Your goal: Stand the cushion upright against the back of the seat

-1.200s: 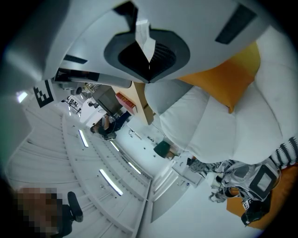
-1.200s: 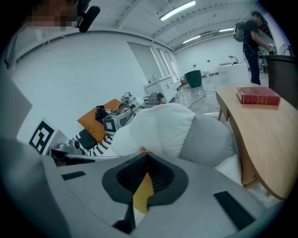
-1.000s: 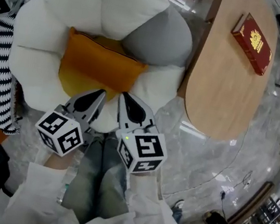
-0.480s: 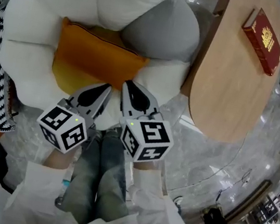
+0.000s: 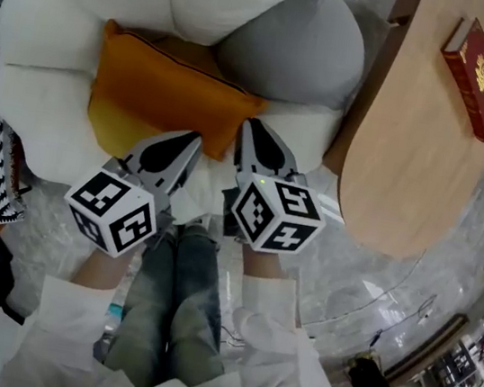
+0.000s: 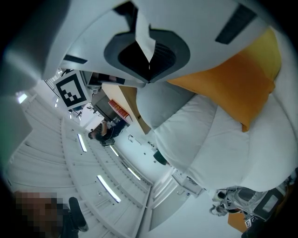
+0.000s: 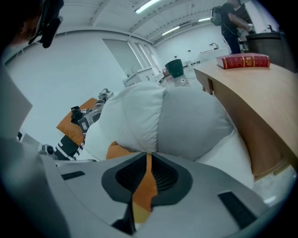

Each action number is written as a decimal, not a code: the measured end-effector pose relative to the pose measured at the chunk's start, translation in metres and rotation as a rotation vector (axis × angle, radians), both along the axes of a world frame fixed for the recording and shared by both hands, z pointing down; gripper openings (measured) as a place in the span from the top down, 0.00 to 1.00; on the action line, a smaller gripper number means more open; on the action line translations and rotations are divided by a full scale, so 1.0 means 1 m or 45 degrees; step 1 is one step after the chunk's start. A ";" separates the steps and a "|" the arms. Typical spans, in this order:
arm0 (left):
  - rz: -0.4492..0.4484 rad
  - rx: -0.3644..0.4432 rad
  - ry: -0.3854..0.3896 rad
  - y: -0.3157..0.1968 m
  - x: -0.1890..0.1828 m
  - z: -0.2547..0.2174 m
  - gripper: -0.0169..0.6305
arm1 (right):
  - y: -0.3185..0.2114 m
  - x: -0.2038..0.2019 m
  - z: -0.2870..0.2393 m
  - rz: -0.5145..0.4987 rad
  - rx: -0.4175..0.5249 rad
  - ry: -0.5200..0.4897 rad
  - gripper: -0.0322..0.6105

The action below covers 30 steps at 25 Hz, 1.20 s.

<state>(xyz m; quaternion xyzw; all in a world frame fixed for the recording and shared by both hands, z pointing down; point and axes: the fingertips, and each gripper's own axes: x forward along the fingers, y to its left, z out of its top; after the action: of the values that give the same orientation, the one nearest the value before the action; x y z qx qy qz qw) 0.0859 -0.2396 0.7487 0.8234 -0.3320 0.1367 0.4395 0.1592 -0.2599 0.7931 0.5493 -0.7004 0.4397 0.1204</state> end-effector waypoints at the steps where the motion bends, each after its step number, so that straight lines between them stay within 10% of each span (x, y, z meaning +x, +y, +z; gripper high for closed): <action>1: 0.001 -0.003 -0.003 -0.001 0.000 0.004 0.96 | -0.002 0.002 0.003 0.013 -0.007 -0.003 0.92; 17: 0.030 -0.027 -0.016 -0.008 0.014 0.039 0.96 | -0.032 0.017 0.052 0.123 -0.049 0.042 0.66; 30: 0.036 -0.046 -0.030 -0.004 0.012 0.050 0.96 | -0.021 0.030 0.092 0.241 -0.184 -0.064 0.63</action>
<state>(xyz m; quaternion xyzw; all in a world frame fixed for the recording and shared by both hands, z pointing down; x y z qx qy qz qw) 0.0982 -0.2432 0.7983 0.8181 -0.3232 0.1586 0.4485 0.1888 -0.2811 0.8847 0.5916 -0.6147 0.5120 0.0999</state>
